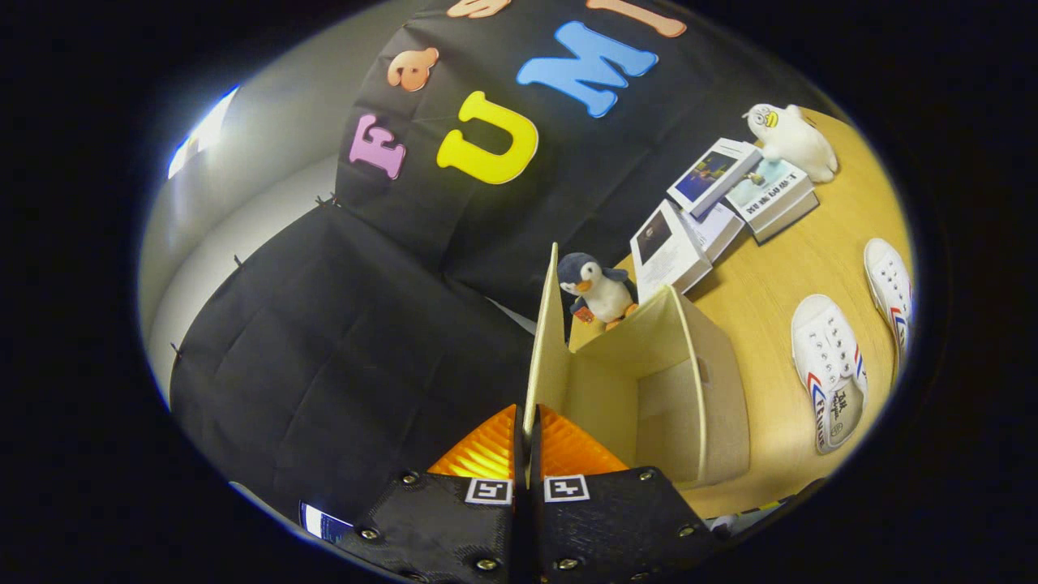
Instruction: Open the storage box then place both shoes into the box .Put the left shoe in first, then the right shoe, with the right side of both shoes facing outward in a uniform manner.
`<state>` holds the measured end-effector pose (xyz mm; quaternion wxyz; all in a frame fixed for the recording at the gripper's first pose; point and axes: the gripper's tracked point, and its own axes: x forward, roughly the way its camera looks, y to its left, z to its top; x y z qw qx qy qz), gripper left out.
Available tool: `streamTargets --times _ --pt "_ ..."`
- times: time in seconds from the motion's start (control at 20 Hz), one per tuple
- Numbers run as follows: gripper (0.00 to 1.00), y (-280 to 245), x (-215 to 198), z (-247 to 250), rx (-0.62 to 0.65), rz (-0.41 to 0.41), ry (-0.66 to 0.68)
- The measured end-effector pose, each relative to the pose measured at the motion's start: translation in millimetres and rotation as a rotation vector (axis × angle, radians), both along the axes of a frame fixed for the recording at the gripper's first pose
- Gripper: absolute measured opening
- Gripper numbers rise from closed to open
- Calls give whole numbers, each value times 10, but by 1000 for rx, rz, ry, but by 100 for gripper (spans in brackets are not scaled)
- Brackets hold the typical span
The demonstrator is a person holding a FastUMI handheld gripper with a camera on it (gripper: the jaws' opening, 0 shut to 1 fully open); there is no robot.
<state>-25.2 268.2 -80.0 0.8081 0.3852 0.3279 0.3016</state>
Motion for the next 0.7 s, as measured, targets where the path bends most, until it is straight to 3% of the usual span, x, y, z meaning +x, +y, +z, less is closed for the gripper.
streamTargets --times 0.7 --pt "0 1220 -208 269 -173 99 -183"
